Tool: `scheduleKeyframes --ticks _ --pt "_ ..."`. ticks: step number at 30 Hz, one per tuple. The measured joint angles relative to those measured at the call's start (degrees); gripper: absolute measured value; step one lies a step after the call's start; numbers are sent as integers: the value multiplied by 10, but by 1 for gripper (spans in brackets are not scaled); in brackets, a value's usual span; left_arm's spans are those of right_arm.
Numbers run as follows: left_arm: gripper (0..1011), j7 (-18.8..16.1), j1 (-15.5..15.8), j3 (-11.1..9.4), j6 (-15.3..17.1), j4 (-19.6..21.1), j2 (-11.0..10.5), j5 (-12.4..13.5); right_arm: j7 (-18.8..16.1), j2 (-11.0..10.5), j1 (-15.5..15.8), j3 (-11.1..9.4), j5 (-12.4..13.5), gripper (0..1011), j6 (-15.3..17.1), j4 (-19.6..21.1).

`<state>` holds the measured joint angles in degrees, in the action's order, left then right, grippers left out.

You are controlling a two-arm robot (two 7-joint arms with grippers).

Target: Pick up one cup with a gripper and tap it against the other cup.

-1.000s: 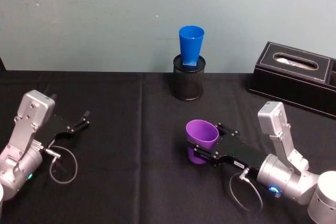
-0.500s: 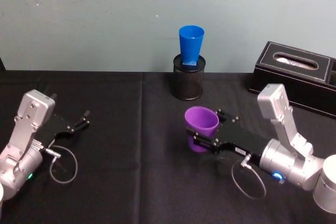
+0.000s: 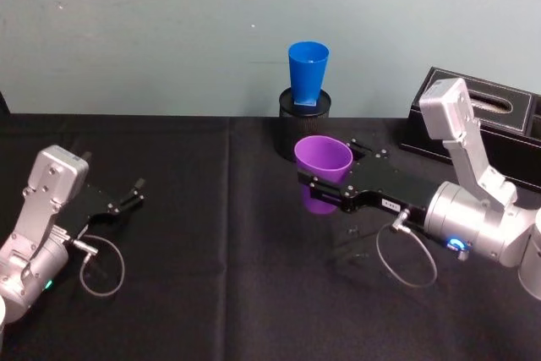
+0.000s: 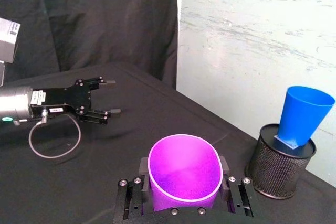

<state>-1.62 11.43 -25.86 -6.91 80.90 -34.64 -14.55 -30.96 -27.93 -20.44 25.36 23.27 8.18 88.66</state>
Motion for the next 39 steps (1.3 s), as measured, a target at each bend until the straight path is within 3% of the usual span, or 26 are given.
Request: scheduleKeyframes --ticks 19,39 --pt "1011 0 0 0 0 0 0 0 12 -10 -16 9 25 731 15 17" --pt "1011 0 0 0 0 0 0 0 15 -11 -17 11 24 731 13 17"
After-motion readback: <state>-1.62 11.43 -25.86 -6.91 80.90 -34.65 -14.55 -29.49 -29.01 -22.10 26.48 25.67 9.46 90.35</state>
